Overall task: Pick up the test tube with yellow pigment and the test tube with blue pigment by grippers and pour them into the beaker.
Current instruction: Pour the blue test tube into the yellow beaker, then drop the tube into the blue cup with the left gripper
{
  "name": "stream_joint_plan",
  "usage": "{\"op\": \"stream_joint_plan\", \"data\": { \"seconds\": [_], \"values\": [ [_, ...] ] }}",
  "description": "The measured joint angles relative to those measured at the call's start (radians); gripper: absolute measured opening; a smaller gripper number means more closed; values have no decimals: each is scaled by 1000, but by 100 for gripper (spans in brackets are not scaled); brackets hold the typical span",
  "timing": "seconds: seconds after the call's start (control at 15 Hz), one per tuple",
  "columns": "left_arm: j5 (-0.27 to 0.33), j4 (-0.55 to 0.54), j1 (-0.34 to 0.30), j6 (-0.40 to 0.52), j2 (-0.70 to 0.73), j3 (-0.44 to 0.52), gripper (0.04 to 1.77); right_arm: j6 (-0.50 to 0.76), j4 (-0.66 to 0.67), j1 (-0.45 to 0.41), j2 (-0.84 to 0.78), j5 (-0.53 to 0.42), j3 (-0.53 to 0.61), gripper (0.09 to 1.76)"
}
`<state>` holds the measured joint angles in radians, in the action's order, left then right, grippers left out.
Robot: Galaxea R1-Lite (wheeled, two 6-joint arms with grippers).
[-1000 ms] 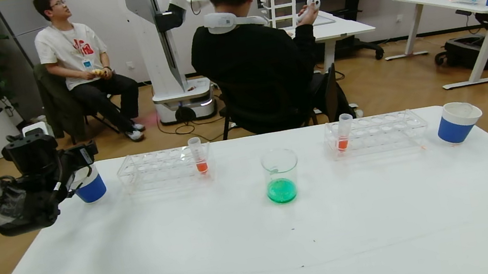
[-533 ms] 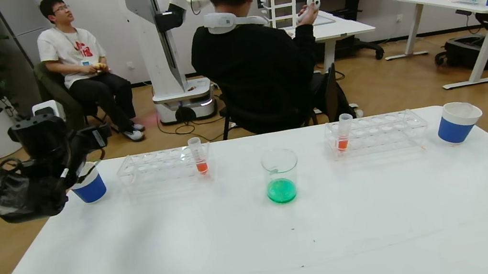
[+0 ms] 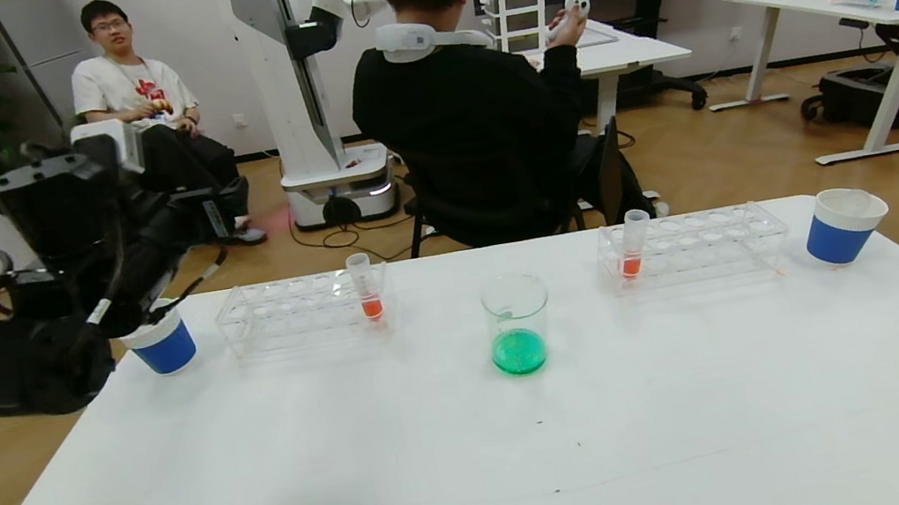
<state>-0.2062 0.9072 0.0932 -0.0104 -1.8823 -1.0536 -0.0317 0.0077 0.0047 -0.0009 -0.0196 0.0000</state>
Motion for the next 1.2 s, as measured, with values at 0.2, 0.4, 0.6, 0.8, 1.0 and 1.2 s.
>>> {"op": "stream_joint_plan", "data": {
  "seconds": [0.2, 0.4, 0.6, 0.8, 1.0, 1.2],
  "values": [
    [33, -2, -1, -39, 140, 78, 175, 0, 0, 0, 0, 0, 0, 174],
    [57, -4, -2, -50, 301, 183, 175, 0, 0, 1, 0, 0, 0, 174],
    [63, -4, -22, -80, 471, 302, 175, 0, 0, 0, 0, 0, 0, 174],
    [70, -4, -51, -90, 646, 434, 175, 0, 0, 1, 0, 0, 0, 174],
    [73, -11, -67, -97, 831, 565, 175, 0, 0, 1, 0, 0, 0, 174],
    [70, -139, -78, -121, 1050, 670, 175, 0, 0, 1, 0, 0, 0, 174]
  ]
}}
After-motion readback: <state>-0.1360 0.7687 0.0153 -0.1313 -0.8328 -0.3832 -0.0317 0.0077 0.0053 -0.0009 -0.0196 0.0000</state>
